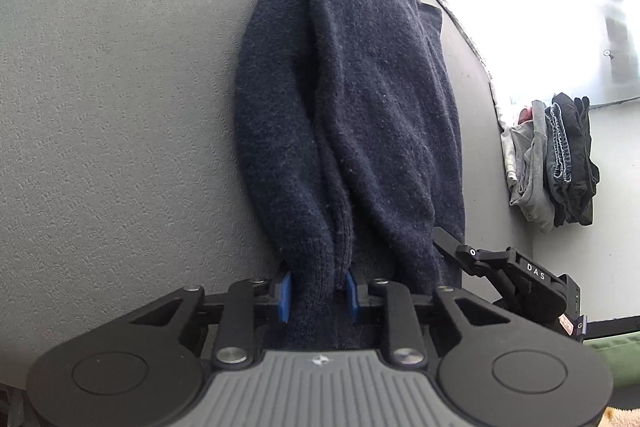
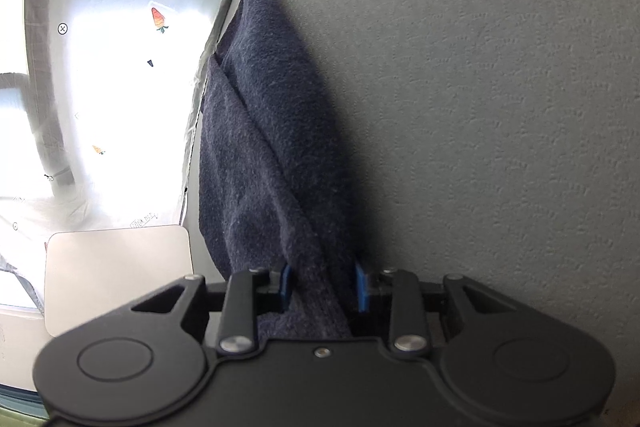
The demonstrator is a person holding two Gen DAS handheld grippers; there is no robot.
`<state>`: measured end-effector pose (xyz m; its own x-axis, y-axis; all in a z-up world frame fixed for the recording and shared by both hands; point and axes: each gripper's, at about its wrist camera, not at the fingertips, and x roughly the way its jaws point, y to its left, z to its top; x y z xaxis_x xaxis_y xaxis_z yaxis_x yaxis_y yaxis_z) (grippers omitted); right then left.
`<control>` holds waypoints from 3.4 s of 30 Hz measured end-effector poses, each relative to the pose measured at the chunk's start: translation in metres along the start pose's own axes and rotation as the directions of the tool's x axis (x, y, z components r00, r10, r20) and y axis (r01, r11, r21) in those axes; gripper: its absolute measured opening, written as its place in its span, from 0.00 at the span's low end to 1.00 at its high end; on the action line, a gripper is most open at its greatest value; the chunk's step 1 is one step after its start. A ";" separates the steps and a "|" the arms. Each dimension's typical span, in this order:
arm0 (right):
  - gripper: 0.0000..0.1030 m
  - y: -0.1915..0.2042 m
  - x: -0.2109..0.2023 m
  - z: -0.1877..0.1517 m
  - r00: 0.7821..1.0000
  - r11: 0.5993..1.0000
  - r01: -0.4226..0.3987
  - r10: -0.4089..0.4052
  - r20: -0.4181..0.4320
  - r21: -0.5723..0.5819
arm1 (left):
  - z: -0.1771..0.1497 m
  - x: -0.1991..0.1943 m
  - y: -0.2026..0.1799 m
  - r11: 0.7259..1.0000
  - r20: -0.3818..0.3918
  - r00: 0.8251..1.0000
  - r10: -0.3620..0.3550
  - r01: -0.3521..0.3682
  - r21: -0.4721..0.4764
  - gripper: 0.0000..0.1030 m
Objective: Fold clothes
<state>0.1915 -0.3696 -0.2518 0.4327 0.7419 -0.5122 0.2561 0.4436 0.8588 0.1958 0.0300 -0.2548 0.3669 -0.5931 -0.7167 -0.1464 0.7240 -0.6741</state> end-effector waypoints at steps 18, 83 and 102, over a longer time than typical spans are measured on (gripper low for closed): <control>0.18 0.050 -0.103 -0.022 0.931 0.919 -0.360 0.344 0.123 0.160 | 0.005 -0.109 -0.068 0.904 0.187 0.892 -0.411 0.425 -0.042 0.23; 0.53 0.078 0.055 0.195 0.976 0.961 -0.132 0.083 0.203 0.241 | 0.219 -0.001 -0.012 0.810 0.420 0.880 -0.222 0.406 -0.423 0.39; 0.10 0.150 0.105 0.161 0.891 0.649 0.454 -0.336 0.304 -0.611 | 0.197 0.036 -0.083 0.983 0.250 0.960 0.124 -0.154 0.103 0.22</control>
<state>0.4139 -0.3062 -0.1765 0.5627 0.3587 -0.7448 -0.1655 0.9316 0.3237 0.4016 0.0182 -0.1894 0.5635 -0.3917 -0.7274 -0.1053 0.8393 -0.5335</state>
